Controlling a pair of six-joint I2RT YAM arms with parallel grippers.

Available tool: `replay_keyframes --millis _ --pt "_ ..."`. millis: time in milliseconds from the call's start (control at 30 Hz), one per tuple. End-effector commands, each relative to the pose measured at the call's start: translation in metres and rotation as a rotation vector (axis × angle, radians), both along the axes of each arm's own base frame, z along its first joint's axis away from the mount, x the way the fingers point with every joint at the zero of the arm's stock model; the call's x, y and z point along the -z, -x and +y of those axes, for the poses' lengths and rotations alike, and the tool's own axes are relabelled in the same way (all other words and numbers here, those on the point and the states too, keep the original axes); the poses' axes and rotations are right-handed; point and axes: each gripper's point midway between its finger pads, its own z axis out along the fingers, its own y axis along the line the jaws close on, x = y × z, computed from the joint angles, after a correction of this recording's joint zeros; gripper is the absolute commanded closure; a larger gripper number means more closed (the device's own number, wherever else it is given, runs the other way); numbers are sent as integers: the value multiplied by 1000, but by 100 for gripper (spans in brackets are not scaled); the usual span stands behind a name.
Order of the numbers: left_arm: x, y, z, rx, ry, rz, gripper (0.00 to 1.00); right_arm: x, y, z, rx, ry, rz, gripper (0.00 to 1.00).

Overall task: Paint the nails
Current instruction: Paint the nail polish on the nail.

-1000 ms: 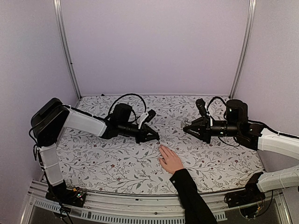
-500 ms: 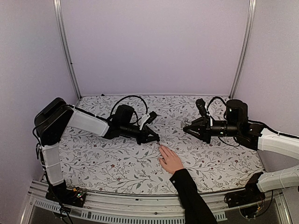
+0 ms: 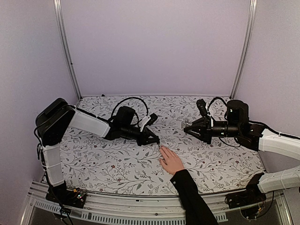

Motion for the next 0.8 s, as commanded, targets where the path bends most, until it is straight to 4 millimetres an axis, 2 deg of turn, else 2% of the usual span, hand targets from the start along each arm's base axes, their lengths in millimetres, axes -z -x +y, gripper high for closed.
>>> replay_keyframes --millis 0,767 --pt "-3 1 -8 13 4 -4 100 -4 0 -2 4 -18 -13 100" --pt "7 0 -8 12 -18 13 100 -2 -1 -2 7 -14 -10 100"
